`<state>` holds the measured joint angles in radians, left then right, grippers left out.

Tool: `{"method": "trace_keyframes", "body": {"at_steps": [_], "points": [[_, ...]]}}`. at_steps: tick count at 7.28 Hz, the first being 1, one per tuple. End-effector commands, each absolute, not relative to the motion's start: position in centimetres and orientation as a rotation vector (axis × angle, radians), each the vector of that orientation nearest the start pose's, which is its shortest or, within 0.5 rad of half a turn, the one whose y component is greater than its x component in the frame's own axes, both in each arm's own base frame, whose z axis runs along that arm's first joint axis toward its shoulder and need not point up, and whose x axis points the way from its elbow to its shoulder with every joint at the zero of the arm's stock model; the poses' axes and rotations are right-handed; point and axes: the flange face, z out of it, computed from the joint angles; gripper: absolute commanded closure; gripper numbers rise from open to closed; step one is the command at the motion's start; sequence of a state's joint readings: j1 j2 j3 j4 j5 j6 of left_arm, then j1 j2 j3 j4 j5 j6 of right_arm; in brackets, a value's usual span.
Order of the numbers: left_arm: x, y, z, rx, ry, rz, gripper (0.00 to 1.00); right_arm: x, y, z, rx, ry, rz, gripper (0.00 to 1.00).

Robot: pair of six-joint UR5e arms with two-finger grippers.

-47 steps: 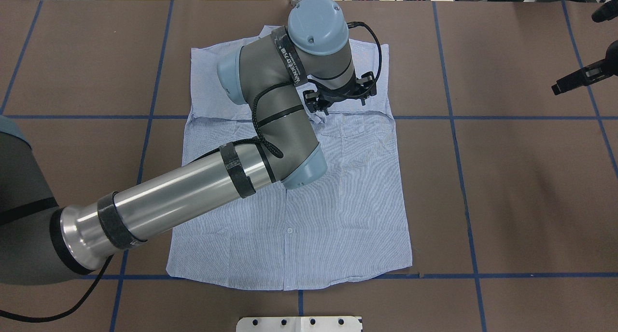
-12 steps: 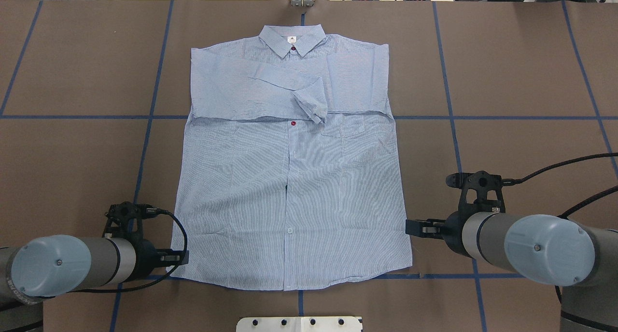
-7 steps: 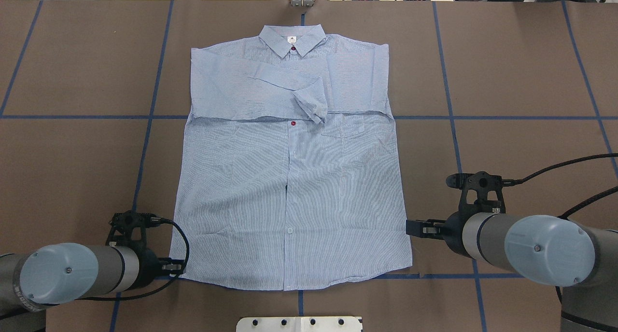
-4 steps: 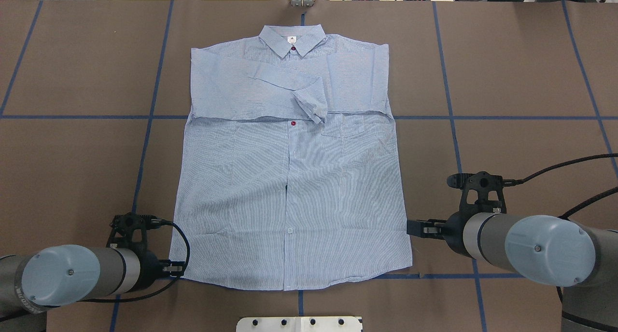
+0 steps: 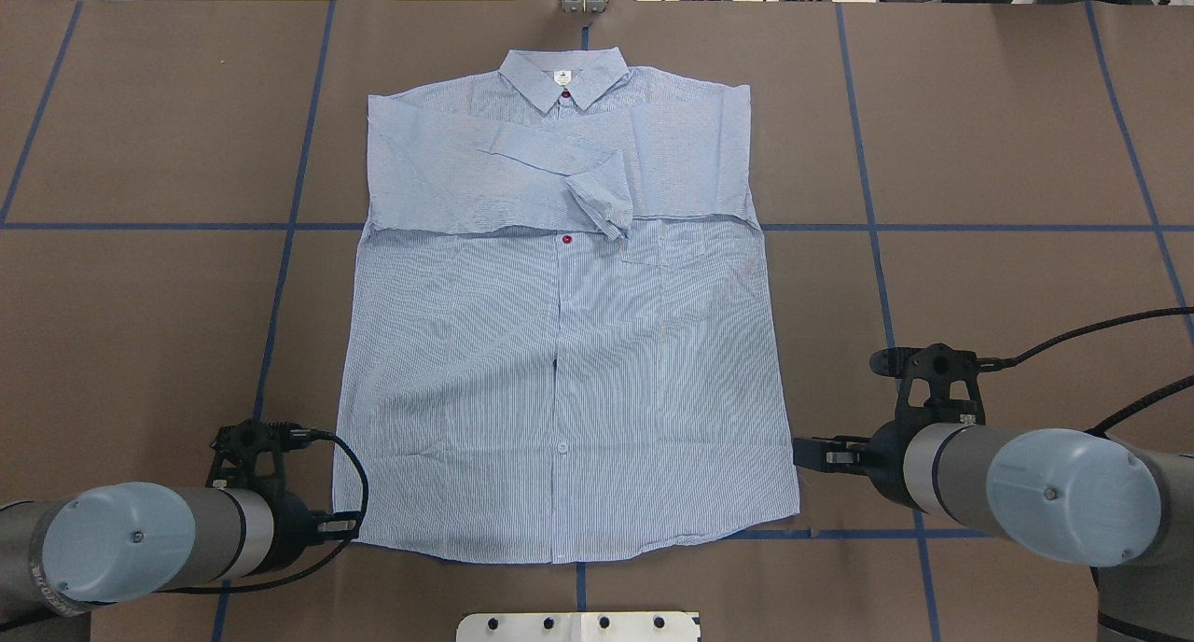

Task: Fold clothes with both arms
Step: 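Position both grippers at the hem corners nearest the robot to grasp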

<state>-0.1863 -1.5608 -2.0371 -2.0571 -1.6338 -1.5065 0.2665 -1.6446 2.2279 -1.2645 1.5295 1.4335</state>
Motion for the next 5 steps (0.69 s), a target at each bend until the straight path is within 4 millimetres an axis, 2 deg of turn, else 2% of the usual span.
{"method": "trace_keyframes", "body": {"at_steps": [1, 2, 3, 4, 5], "points": [[45.3, -21.4, 38.8, 0.059, 0.952, -0.086, 1.00, -37.4, -23.0, 38.1, 0.229, -0.899, 0.150, 0.00], [45.2, -21.4, 38.5, 0.061, 0.958, -0.087, 1.00, -39.4, -21.5, 39.1, 0.262, -0.884, 0.194, 0.00], [45.2, -21.4, 38.6, 0.062, 0.957, -0.087, 1.00, -40.4, -20.6, 39.2, 0.278, -0.883, 0.196, 0.02], [45.2, -21.5, 38.5, 0.064, 0.960, -0.088, 1.00, -41.0, -19.8, 39.5, 0.268, -0.888, 0.248, 0.16], [45.1, -21.4, 38.0, 0.065, 0.969, -0.087, 1.00, -41.7, -18.5, 39.5, 0.273, -0.895, 0.273, 0.35]]}}
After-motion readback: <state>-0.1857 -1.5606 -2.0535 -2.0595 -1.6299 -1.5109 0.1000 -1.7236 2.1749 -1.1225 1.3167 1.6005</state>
